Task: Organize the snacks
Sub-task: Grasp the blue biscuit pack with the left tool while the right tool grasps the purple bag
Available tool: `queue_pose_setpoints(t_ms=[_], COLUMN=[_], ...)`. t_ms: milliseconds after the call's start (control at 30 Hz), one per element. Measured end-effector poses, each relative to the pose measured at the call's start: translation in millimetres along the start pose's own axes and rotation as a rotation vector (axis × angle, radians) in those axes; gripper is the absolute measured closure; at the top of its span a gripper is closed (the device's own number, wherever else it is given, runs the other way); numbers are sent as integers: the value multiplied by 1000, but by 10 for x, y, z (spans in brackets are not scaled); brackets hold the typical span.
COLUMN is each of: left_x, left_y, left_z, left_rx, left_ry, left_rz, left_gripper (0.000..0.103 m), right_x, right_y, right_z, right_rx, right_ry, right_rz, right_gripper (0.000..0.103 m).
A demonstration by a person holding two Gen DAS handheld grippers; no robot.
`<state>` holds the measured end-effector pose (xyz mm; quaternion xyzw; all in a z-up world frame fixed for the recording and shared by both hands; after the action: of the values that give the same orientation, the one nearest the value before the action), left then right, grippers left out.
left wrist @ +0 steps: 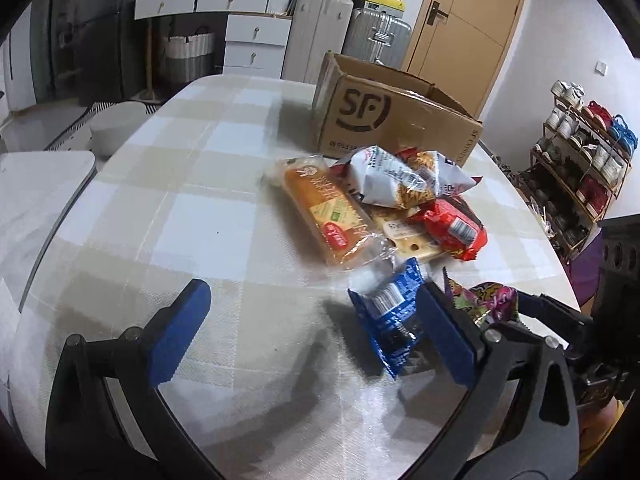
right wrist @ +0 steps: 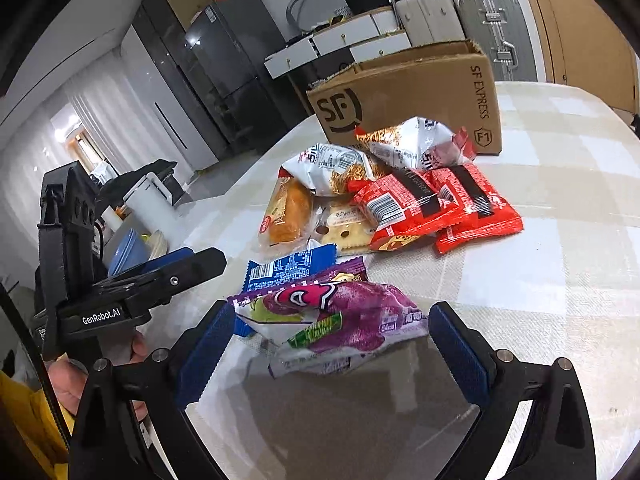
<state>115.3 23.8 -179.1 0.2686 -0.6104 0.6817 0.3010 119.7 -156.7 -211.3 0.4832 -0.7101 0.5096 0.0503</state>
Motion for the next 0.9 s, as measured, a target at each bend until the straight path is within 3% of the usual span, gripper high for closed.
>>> queue_pose_setpoints(t_ms=[200,400,600,700,800,900], left_x=[-105,-106,-114,-109,-108,-120], left_y=[5,35,71,75,71,66], left_z=[-9,9,26,33,25,-3], left_rx=[4,-13,-21,-24,-24,-12], left_ry=[1,-21,-29,-36,-37,-44], left_rz=[-29,-42,-61,-67,-73,-87], left_gripper=[1,1,1,1,1,1], right_x=[-102,-135,-216,-294,-344,-353], right_y=[-61,-92,-149,-170,-169,-170], right_z=[59,54,-64,-65,-19,10], right_rx=[-23,-11,119,136,114,96], right_ry=[-13,11,53,34,9,-14], right_rz=[-31,-40,-69,-94,-118,-120], right_gripper=[13,15,15,15,29,34])
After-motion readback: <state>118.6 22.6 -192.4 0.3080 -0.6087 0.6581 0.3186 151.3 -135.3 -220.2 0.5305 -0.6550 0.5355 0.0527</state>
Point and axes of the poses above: each gripper's, at about its wrist camera, not at the fingertips, and x roughly against the way its jaws point, z to its right, y to its underside, the point moved 2 cm from there along -x, roughly the way its jaws point, and after that the axes turned 9 degrees about -y, right-handed, at the moved point
